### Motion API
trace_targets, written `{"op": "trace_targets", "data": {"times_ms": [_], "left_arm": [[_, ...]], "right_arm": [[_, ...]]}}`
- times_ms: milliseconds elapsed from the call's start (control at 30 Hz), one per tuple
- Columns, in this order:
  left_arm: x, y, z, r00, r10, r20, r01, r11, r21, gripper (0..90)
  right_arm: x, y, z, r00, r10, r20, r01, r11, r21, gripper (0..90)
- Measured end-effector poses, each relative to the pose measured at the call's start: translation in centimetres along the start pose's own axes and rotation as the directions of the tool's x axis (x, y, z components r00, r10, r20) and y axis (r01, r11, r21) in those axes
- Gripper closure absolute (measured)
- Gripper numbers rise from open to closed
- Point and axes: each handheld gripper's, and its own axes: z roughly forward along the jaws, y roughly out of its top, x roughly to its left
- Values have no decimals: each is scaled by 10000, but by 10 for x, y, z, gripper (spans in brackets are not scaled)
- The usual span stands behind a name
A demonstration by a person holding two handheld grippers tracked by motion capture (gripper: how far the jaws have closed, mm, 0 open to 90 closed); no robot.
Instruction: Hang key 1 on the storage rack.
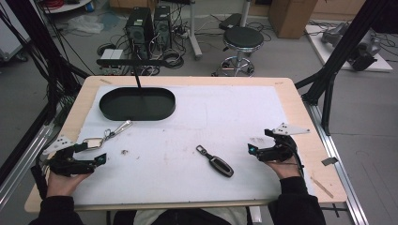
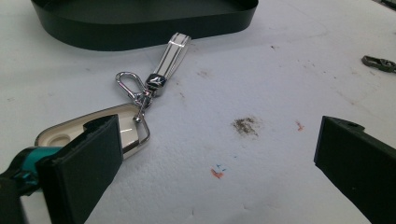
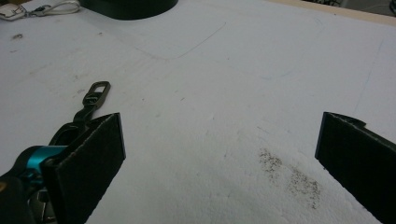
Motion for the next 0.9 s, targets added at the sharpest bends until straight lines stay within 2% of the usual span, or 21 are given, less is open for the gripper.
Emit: {"op": "trace_targets", "data": {"times_ms": [333,700,733,900], "left_arm": [[-1,0,3,9999,101,10,-102,9996,265,17],[-1,0,4,9998,195,-6,-195,9992,347,17],[-3,1,4,9996,263,-126,-257,9988,411,17],[-6,5,7,9993,335,-138,-328,9984,458,17]], "right_arm": [[-1,-1,0,9999,141,25,-141,9999,5,9],[-2,-1,1,9999,117,-24,-117,9999,-35,8],[-2,-1,1,9999,124,-22,-124,9999,-31,8],[-1,-3,2,9998,184,50,-184,9998,41,9]]}}
